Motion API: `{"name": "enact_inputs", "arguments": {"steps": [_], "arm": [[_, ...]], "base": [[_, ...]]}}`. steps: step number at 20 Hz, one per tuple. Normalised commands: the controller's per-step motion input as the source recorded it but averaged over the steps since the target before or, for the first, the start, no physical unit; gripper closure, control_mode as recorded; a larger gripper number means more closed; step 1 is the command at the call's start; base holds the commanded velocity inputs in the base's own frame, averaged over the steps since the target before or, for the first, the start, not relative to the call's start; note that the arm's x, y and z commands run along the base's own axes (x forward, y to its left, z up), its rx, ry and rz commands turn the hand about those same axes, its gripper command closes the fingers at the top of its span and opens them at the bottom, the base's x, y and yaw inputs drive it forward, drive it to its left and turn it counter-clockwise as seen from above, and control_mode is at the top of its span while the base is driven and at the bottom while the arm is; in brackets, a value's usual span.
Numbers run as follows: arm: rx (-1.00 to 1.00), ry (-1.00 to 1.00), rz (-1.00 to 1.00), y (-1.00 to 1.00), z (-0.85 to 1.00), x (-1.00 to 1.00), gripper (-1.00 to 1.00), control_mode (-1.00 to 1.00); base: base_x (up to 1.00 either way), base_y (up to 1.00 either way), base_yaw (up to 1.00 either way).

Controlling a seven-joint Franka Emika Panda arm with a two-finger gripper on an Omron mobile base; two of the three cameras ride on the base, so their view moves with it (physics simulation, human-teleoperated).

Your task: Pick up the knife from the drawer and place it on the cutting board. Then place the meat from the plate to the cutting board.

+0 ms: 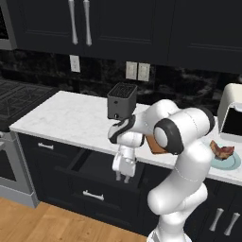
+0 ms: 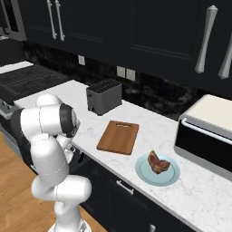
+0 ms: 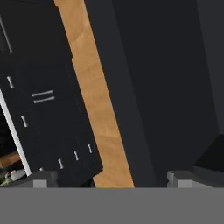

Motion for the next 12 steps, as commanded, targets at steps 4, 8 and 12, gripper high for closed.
{"name": "enact_inputs", "arguments": {"steps": [4,8,12], "arm": [[0.00,-0.15,-0.01,0.00,-0.06,0.00,-1.00,-1.00],[0.00,-0.10,0.00,0.06,-0.31,0.00,-1.00,-1.00],[0.00,-0.10,0.00,0.15,-0.53,0.00,-1.00,-1.00]], "base": [[0.00,0.00,0.00],[0.00,0.00,0.00],[0.00,0.00,0.00]]}}
